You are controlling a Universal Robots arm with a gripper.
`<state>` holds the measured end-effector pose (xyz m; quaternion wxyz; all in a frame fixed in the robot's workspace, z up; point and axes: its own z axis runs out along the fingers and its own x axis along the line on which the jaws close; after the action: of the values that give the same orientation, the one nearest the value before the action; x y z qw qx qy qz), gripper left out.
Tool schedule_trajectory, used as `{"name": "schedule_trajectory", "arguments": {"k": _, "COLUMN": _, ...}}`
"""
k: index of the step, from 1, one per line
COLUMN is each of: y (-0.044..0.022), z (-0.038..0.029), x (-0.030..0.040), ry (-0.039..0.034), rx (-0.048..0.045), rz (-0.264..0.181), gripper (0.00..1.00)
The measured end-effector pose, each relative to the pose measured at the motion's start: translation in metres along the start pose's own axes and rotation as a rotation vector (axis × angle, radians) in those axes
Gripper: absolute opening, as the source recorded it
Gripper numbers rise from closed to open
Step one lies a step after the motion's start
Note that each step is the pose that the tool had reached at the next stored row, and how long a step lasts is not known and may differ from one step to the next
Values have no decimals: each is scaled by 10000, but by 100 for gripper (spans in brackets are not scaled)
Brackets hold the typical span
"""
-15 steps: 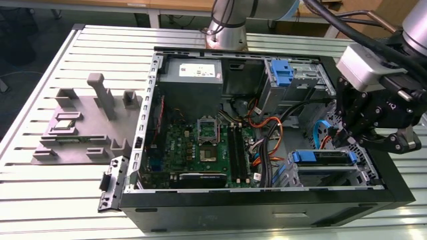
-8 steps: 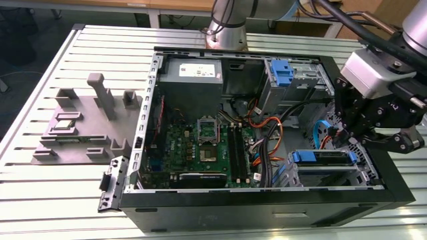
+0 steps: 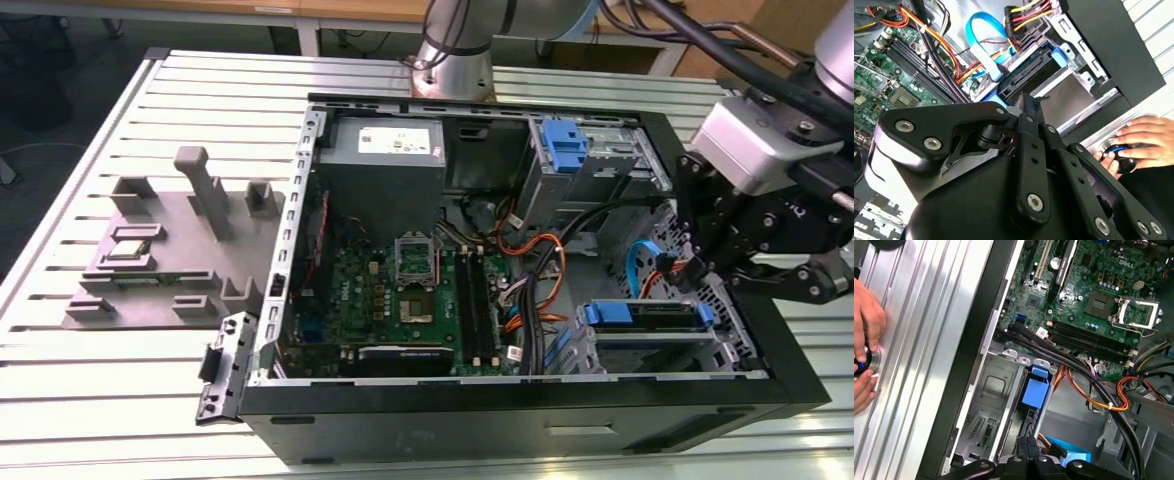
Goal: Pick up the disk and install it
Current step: 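Insert the first disk wire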
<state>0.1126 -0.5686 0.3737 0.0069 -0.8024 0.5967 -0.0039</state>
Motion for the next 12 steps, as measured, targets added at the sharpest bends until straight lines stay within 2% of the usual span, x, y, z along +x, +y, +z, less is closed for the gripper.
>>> {"name": "schedule_trajectory", "arguments": {"k": 5, "y": -75, "z": 1, "x": -7, "ry": 4, "rx": -1, "rz": -1, "gripper": 10}}
{"name": "schedule_trajectory", "arguments": {"k": 7, "y": -81, "z": 3, "x": -8, "ry": 13, "rx": 29, "rz": -41, "gripper": 10}}
{"name": "schedule_trajectory", "arguments": {"k": 12, "y": -81, "z": 3, "x": -9, "ry": 35, "rx": 137, "rz": -714, "gripper": 10}}
